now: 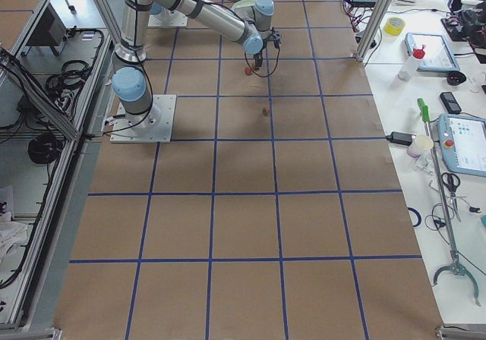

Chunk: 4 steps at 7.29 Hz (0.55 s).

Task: Collect all strawberries into plate
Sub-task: 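Lower the right gripper onto a strawberry of the close pair and grasp it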

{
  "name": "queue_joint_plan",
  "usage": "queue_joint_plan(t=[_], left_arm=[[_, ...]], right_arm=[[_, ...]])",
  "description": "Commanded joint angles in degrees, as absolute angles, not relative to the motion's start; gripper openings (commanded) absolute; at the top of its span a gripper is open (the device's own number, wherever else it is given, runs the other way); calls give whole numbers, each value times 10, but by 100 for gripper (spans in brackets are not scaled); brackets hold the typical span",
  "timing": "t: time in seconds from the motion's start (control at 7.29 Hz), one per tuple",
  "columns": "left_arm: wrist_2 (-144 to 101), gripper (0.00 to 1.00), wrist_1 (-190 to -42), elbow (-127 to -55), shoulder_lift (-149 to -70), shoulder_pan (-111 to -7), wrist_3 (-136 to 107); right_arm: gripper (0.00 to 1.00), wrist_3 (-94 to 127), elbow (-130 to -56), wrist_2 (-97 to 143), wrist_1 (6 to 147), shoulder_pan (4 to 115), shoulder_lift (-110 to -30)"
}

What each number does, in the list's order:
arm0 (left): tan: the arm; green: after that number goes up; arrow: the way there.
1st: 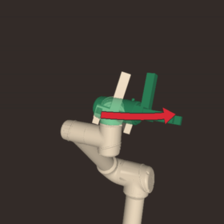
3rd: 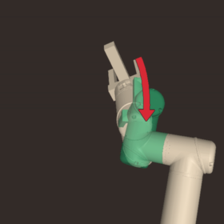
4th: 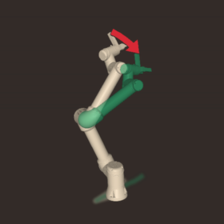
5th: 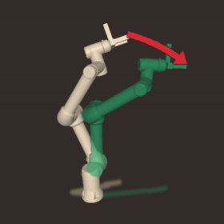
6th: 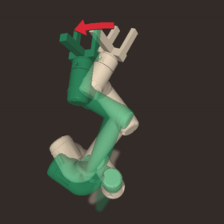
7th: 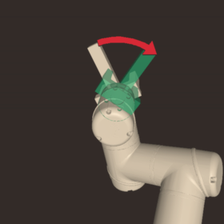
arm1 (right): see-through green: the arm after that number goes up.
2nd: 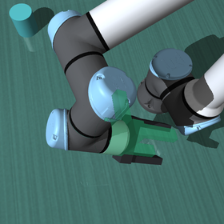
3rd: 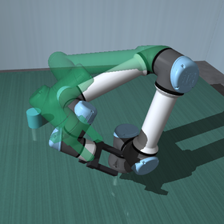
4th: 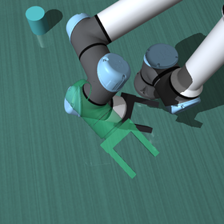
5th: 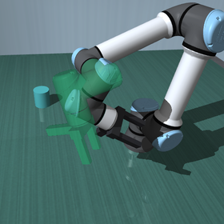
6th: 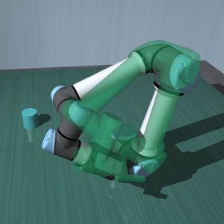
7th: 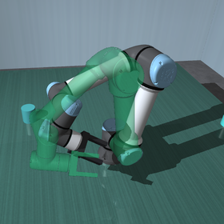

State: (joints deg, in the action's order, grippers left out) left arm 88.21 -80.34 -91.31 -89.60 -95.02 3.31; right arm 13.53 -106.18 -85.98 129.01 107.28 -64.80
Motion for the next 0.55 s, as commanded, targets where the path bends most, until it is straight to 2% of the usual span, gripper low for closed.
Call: queue_joint_plan(t=[0.0, 0.27, 0.41], left_arm=[[882, 100, -804, -914, -895, -950, 35], [882, 100, -803, -913, -896, -949, 33], [882, 100, -803, -913, -896, -949, 33]], right_arm=[[54, 135, -1071, -860, 1290, 1072, -645], [33, 134, -1071, -859, 1288, 1072, -641], [18, 135, -1065, -857, 1288, 1072, -642]])
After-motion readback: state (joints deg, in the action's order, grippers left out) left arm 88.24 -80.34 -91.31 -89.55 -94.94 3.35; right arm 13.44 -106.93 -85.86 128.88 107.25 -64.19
